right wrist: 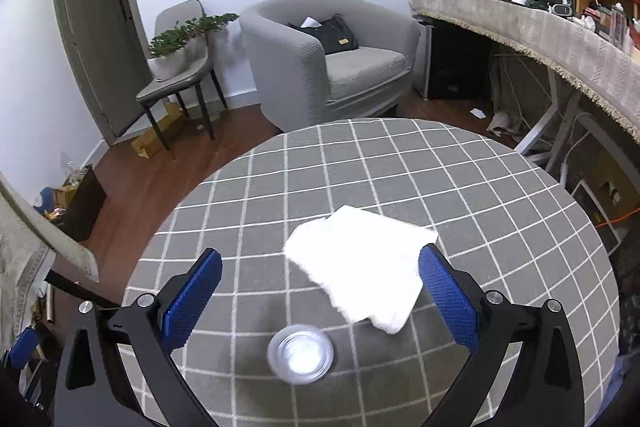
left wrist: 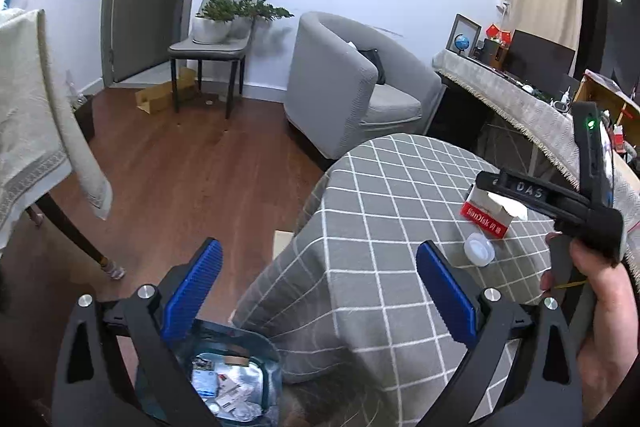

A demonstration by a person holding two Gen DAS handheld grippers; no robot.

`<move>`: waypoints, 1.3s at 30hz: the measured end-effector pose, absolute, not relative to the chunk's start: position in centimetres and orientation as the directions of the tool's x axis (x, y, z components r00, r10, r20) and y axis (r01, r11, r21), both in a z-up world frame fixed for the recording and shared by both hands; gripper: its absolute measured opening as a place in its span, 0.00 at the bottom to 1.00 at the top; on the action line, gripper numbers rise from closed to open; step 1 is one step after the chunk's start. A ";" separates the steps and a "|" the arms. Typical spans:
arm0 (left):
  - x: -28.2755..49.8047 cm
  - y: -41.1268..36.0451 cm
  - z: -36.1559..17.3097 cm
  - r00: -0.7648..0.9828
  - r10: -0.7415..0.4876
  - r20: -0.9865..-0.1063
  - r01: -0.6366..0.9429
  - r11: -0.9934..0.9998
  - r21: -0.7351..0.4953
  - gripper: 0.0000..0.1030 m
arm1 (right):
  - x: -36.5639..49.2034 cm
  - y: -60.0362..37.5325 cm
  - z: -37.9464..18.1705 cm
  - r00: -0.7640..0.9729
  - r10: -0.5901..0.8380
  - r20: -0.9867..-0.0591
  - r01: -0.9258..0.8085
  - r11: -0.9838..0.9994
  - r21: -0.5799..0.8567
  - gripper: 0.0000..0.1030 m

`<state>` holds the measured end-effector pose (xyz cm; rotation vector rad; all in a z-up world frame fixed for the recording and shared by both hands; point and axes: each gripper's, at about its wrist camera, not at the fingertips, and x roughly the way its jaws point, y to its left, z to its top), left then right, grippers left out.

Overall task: Collect trash
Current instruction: 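Move both open tools from the bin back over the table, then close the right tool on the white paper sheet and lift it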

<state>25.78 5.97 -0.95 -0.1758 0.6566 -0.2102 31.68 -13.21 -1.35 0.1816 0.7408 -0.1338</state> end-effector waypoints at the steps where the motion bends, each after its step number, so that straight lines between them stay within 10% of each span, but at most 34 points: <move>1: 26.1 5.7 -1.0 0.770 -0.258 -0.584 0.147 0.962 -0.232 0.96 | 32.0 -13.6 -1.6 0.725 -0.059 -0.686 0.195 0.973 0.122 0.97; 10: 27.5 2.6 -1.5 0.747 -0.309 -0.589 0.227 0.951 -0.210 0.95 | 33.9 -15.4 -2.8 0.703 -0.071 -0.707 0.225 0.966 0.127 0.96; 39: 29.4 -4.8 -2.5 0.692 -0.381 -0.613 0.326 0.923 -0.206 0.90 | 32.7 -20.0 -0.8 0.753 0.154 -0.639 0.041 0.959 0.280 0.50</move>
